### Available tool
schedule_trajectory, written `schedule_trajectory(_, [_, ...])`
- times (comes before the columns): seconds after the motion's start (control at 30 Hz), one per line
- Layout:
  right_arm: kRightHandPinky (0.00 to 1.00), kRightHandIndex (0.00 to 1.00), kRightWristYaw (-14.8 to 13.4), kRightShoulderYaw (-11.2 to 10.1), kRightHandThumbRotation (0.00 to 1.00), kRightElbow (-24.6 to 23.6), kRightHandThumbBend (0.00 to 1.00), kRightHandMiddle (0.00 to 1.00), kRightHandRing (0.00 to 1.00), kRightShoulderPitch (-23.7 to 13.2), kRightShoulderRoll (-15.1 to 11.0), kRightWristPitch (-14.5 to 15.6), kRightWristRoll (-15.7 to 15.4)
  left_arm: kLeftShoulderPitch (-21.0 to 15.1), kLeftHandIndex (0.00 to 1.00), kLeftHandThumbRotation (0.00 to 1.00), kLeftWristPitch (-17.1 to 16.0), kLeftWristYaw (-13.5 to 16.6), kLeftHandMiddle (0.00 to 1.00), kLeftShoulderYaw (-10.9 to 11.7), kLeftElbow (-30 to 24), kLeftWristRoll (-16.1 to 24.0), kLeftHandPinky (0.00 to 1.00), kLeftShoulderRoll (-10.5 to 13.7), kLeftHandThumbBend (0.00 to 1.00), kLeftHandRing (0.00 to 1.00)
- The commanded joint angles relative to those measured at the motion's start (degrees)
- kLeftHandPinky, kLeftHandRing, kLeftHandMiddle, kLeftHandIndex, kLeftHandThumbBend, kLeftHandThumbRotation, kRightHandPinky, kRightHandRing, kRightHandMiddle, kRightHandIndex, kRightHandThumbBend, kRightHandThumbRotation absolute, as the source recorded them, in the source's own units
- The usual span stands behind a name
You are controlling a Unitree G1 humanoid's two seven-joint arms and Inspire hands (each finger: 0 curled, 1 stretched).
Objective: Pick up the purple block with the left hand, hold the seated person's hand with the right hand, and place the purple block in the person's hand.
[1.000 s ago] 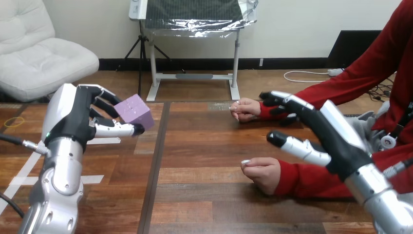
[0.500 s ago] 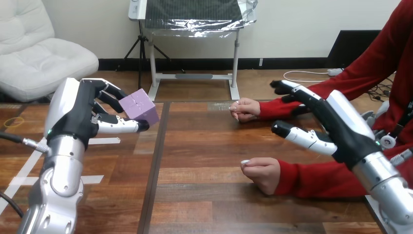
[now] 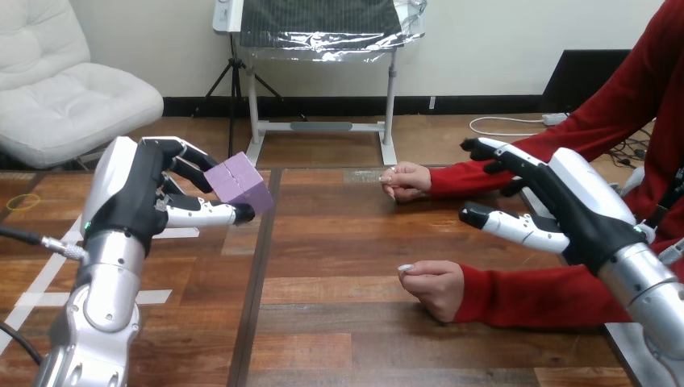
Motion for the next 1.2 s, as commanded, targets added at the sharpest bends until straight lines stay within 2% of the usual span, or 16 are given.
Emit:
schedule_trajectory(0.0, [0.67,0.87,-0.28,1.23,0.95,1.79,0.93,0.86,0.82,-5.39,-2.77,-1.08,-0.78,-1.80,0.44,0.00,0.02,-0.15,0.34,1.45,-4.26,-0.21,0.17,-0.49,0.69,0.24])
schedule_trajectory(0.47, [0.71,0.88,3.51,3.37,0.86,7.08,0.98,0.87,0.84,-7.92,-5.98,-0.61,-0.45,-1.68,0.44,0.00,-1.24,-1.45,0.36,2.56,-4.73,-1.20,0.19,-0.99,0.69,0.27])
schedule_trajectory(0.77, [0.78,0.90,6.86,4.71,0.82,11.03,1.00,0.90,0.88,-10.14,-7.76,-1.02,0.27,-1.51,0.44,0.00,0.58,-1.94,0.37,2.45,-6.01,-0.57,0.20,-1.21,0.70,0.28])
schedule_trajectory(1.17, [0.78,0.91,10.46,5.19,0.74,14.08,1.00,0.92,0.90,-12.22,-8.78,0.22,0.76,-1.27,0.44,0.00,1.29,-2.48,0.36,2.38,-6.72,-0.73,0.20,-1.61,0.69,0.28])
